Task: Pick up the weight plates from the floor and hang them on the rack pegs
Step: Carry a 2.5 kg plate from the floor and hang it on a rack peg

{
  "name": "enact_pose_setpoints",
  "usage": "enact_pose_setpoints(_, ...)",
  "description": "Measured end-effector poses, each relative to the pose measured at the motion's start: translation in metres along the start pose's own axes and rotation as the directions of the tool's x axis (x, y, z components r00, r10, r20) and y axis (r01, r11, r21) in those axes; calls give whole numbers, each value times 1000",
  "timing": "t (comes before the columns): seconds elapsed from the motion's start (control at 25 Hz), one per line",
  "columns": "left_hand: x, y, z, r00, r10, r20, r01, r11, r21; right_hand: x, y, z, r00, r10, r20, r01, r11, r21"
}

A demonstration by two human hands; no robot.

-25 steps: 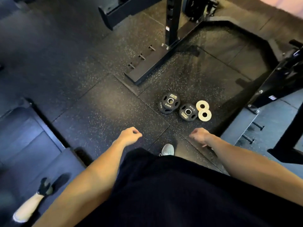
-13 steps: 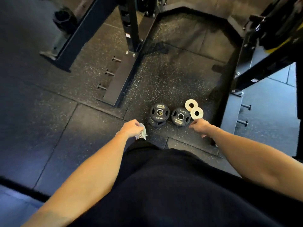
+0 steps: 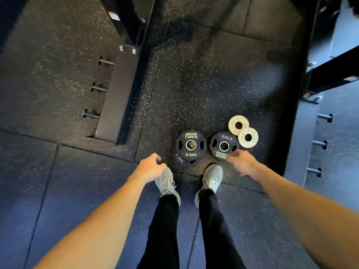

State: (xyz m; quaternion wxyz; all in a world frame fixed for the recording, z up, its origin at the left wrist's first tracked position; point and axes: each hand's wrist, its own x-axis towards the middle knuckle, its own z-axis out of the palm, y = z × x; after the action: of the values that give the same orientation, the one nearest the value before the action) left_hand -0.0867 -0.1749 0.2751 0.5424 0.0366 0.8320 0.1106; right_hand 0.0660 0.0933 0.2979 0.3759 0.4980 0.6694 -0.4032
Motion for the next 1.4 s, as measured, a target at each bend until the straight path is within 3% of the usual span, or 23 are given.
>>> enact_pose_setpoints(0.28,242,-18,97,993,-121,10,121,988,-100,249,26,87,999,3,33,0,995,-101)
enact_pose_setpoints(0.44,352,-10,145,999,-50,-1,49,992,-117,355,38,133,999,-37,25,39,994,-101)
enact_pose_setpoints(0.6,393,-3,175,978,54,-200,-20,986,168,405,44,162,1000,-20,10,21,999,-39)
enact_pose_setpoints(0.68,396,2,179,959,89,-270,-25,973,230,412,46,170,998,-59,-39,55,995,-83)
enact_pose_setpoints(0.84,370,15,171,974,59,-220,-8,974,225,385,42,169,989,-133,-62,114,964,-239)
enact_pose_setpoints(1.0,304,13,151,991,34,-130,-13,987,159,323,43,151,996,-92,8,92,988,-124)
enact_pose_setpoints(1.12,232,15,128,997,-37,-62,29,992,-124,253,38,127,998,-66,7,67,994,-92)
enact_pose_setpoints(1.24,155,25,95,993,-116,37,121,906,-406,170,25,95,997,-63,39,65,995,-73)
enact_pose_setpoints(1.4,17,46,43,993,-88,84,118,866,-486,25,8,37,998,-68,2,68,997,-34)
